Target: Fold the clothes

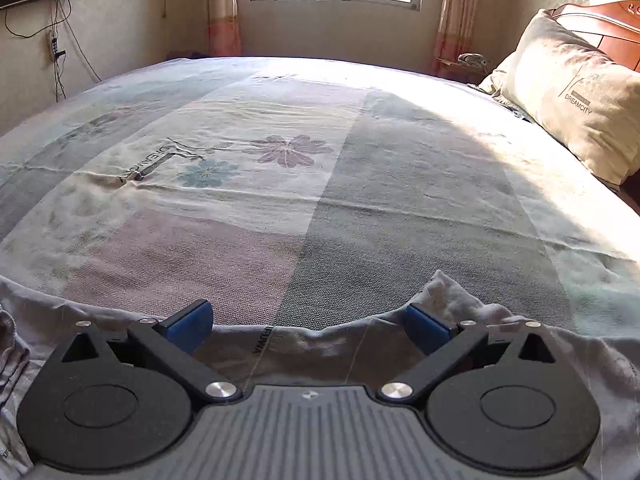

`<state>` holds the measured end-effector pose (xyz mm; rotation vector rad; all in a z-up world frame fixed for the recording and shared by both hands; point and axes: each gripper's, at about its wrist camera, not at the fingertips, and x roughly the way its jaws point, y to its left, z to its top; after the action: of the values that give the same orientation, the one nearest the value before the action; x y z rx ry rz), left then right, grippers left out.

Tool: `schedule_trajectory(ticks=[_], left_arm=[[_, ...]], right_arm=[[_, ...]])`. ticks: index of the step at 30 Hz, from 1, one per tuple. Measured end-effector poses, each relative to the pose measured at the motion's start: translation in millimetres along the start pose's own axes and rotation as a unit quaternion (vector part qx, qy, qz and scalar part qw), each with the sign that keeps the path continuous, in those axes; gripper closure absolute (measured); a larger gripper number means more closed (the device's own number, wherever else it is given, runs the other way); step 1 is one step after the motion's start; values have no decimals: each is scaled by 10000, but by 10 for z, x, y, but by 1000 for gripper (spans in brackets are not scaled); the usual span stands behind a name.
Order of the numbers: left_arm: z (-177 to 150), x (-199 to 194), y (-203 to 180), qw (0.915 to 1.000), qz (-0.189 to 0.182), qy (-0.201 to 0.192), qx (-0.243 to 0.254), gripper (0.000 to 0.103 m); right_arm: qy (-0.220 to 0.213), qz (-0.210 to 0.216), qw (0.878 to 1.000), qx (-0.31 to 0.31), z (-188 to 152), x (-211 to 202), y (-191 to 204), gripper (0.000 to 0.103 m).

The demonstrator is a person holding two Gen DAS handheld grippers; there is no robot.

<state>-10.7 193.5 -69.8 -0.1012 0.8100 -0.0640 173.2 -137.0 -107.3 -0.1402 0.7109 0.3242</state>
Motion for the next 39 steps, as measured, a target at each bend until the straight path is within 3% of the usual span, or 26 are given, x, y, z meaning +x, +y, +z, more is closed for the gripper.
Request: schedule_trajectory(ticks=[2, 5, 9, 17, 20, 28, 35, 39], left_arm=[[-9, 17, -1, 10000, 41, 50, 23, 8], [-12, 16, -12, 9999, 108, 76, 67, 8], [19, -36, -60, 9998, 91, 16, 161, 8], [37, -101, -339, 9985, -70, -11, 542, 8], [29, -96, -490, 9973, -185, 57, 709, 8], [46, -24, -1004, 9895, -623, 209, 1284, 8], [63, 329, -1335, 9817, -774, 638, 1621, 8], [-39, 457, -1360, 9823, -589, 912, 1527, 6]], right_arm=[[183, 55, 9998, 83, -4, 166, -32, 0], [182, -82, 9994, -284, 23, 203, 52, 0], [233, 224, 9995, -8, 49, -88, -23, 0], [364, 244, 9990, -15, -447, -805, 29, 0], [689, 220, 9974, 11, -679, -803, 51, 0], [721, -102, 9973, 16, -817, -773, 124, 0], [700, -104, 9975, 14, -824, -782, 117, 0], [685, -105, 9976, 4, -828, -786, 114, 0]])
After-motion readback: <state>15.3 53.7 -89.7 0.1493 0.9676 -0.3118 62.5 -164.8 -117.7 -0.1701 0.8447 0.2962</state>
